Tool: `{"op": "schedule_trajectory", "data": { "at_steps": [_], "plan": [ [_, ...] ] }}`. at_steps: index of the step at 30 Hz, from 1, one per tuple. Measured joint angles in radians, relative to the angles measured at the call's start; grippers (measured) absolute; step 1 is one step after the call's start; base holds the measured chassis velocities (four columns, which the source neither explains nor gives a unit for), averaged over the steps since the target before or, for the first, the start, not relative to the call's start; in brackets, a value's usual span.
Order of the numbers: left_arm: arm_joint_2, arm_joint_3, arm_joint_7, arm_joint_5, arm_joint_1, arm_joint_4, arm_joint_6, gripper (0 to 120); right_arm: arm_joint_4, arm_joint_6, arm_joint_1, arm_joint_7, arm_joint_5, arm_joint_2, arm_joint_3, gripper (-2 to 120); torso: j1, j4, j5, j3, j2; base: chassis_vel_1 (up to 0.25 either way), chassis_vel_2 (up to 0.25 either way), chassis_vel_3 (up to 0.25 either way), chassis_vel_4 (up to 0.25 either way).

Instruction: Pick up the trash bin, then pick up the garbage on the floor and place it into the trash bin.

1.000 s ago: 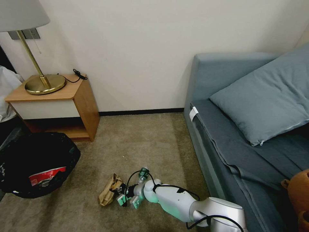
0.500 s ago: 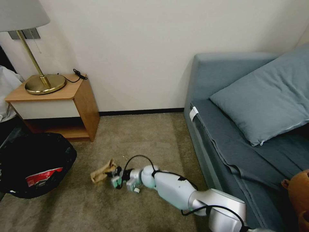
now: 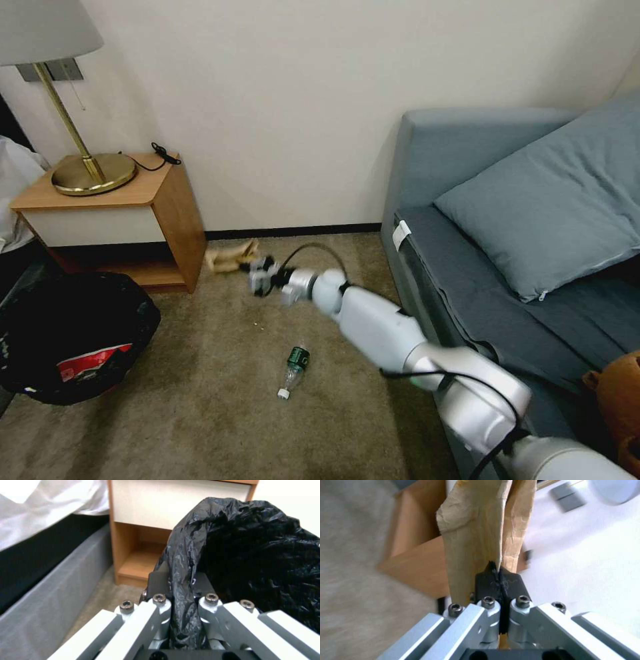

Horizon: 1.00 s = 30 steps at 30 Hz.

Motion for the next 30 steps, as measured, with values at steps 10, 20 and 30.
{"op": "schedule_trajectory", "data": {
  "at_steps": [10, 20, 30],
  "plan": [
    [0.007, 0.071, -0.027, 0.014, -0.040, -0.042, 0.014, 4, 0.215, -0.038, 0.176, -0.090, 0.358, -0.032, -0.232, 0, 0.000, 0.0004, -0.0003, 0.000, 0.000, 0.000, 0.000, 0.000, 0.000],
    [0.019, 0.111, -0.059, -0.004, -0.061, -0.067, 0.005, 4, 0.354, -0.142, 0.308, -0.076, 1.006, 0.081, -0.511, 0, 0.000, 0.0008, -0.0005, 0.000, 0.000, 0.000, 0.000, 0.000, 0.000],
    [0.035, 0.108, -0.059, -0.025, -0.056, -0.065, -0.003, 4, 0.295, -0.161, 0.215, -0.040, 1.105, 0.106, -0.632, 0, 0.000, 0.0001, -0.0005, 0.000, 0.000, 0.000, 0.000, 0.000, 0.000]
  ]
}}
